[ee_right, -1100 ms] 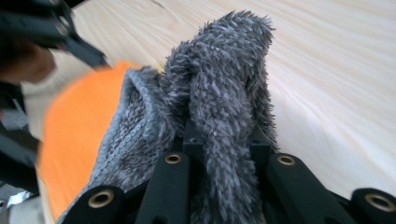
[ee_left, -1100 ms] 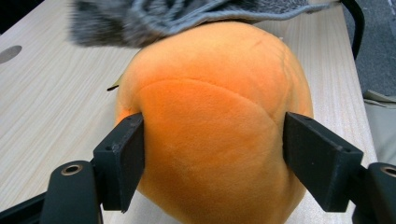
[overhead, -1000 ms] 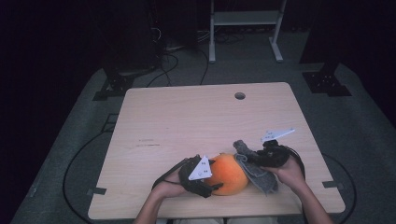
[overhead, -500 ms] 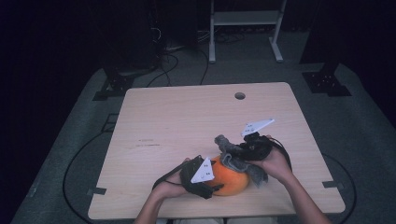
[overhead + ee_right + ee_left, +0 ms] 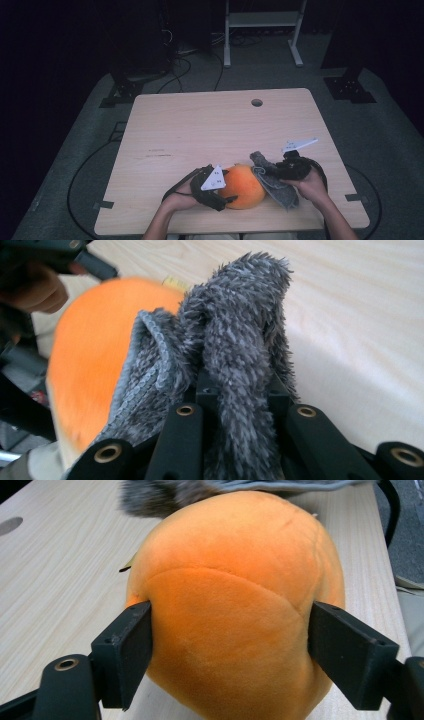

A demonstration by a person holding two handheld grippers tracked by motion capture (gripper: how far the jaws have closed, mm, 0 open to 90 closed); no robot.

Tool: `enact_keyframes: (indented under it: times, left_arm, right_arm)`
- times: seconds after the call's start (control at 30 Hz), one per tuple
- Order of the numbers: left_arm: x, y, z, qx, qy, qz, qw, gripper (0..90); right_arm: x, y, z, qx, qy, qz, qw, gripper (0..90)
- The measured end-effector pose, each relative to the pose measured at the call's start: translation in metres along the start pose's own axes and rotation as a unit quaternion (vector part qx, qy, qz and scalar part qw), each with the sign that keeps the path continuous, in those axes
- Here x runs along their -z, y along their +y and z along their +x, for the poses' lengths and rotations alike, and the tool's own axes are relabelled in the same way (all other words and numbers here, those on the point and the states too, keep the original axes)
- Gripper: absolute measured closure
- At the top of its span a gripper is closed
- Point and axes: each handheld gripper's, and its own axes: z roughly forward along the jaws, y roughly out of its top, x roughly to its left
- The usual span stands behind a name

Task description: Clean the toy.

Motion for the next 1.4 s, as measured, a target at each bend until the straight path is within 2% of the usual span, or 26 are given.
enact_keyframes:
  times: [0.13,0.17,0.23,0.3,0.37,0.4,0.43,0.5,0.57,0.63,0.7,0.77,0.8,0.87,0.9,0.93,1.0,1.07,1.2,1.27,1.3,1.33,1.37,1.4]
  left_arm:
    - [0.001,-0.002,0.001,0.002,0.001,0.001,1.0000,19.5]
    - [0.001,-0.002,0.002,0.001,0.001,0.002,1.0000,19.5]
    - [0.001,-0.002,0.002,0.001,0.001,0.003,1.0000,19.6]
    - [-0.001,0.000,0.002,0.004,0.002,0.002,1.0000,20.1]
    - [-0.001,0.001,0.001,0.000,0.004,0.006,1.0000,20.5]
    - [-0.001,0.001,0.001,0.000,0.004,0.006,1.0000,20.6]
    - [-0.001,0.001,0.000,0.002,0.006,0.004,1.0000,20.5]
    - [0.000,0.000,0.000,-0.001,0.005,0.005,1.0000,20.4]
    - [-0.002,-0.001,0.002,0.007,0.004,0.001,1.0000,19.8]
    - [-0.003,-0.001,0.003,0.013,0.002,-0.002,0.9999,18.2]
    - [-0.002,-0.001,0.004,0.014,-0.001,-0.010,0.9999,15.9]
    - [0.002,0.000,0.008,0.033,-0.009,-0.019,0.9992,14.0]
    - [0.005,0.002,0.010,0.045,-0.015,-0.022,0.9986,13.5]
    - [0.010,0.003,0.016,0.082,-0.017,-0.033,0.9959,11.2]
    - [0.010,0.003,0.016,0.082,-0.017,-0.033,0.9959,10.9]
    - [0.012,0.003,0.020,0.113,-0.019,-0.044,0.9925,10.1]
    - [0.010,0.001,0.022,0.131,-0.027,-0.044,0.9900,9.3]
    - [0.005,0.001,0.023,0.159,-0.044,-0.040,0.9855,9.1]
    - [-0.005,0.007,0.022,0.185,-0.071,-0.027,0.9798,5.7]
    - [-0.008,0.008,0.024,0.201,-0.091,-0.017,0.9753,4.7]
    - [-0.009,0.008,0.023,0.201,-0.103,-0.021,0.9740,5.2]
    - [-0.010,0.009,0.022,0.198,-0.113,-0.029,0.9731,8.8]
    - [-0.010,0.009,0.018,0.184,-0.100,-0.040,0.9770,17.8]
    - [-0.009,0.010,0.014,0.166,-0.078,-0.055,0.9816,25.0]
  right_arm:
    - [0.005,-0.014,0.003,-0.002,0.005,-0.001,1.0000,75.8]
    - [0.009,-0.022,0.008,0.000,0.012,0.003,0.9999,75.8]
    - [0.011,-0.024,0.010,0.001,0.013,0.005,0.9999,75.8]
    - [0.023,-0.023,0.020,0.015,0.040,-0.023,0.9988,75.6]
    - [0.027,-0.013,0.025,0.020,0.049,-0.051,0.9973,75.6]
    - [0.027,-0.013,0.025,0.020,0.049,-0.051,0.9973,75.6]
    - [0.024,0.000,0.030,0.038,0.039,-0.051,0.9972,75.6]
    - [0.014,0.005,0.030,0.040,0.035,-0.033,0.9981,75.5]
    - [0.003,0.003,0.031,0.052,0.019,-0.009,0.9984,75.6]
    - [-0.004,0.000,0.031,0.056,0.012,-0.008,0.9983,75.8]
    - [-0.003,-0.002,0.031,0.060,0.006,-0.009,0.9982,75.7]
    - [-0.001,-0.004,0.033,0.064,0.004,-0.009,0.9979,75.8]
    - [0.000,-0.006,0.034,0.066,0.002,-0.011,0.9977,75.8]
    - [0.003,-0.010,0.035,0.069,0.004,-0.014,0.9975,75.8]
    - [0.005,-0.013,0.036,0.073,0.004,-0.017,0.9972,75.7]
    - [0.006,-0.015,0.037,0.078,0.005,-0.020,0.9967,75.7]
    - [0.009,-0.020,0.039,0.082,0.006,-0.025,0.9963,75.6]
    - [0.012,-0.023,0.040,0.089,0.004,-0.027,0.9957,75.5]
    - [0.016,-0.028,0.042,0.096,-0.004,-0.022,0.9951,75.5]
    - [0.018,-0.030,0.044,0.100,-0.007,-0.020,0.9948,75.5]
    - [0.020,-0.031,0.044,0.099,-0.007,-0.021,0.9948,75.4]
    - [0.021,-0.032,0.045,0.098,-0.006,-0.022,0.9950,75.4]
    - [0.022,-0.033,0.045,0.096,-0.007,-0.021,0.9951,75.4]
    - [0.024,-0.034,0.045,0.096,-0.011,-0.021,0.9951,75.4]
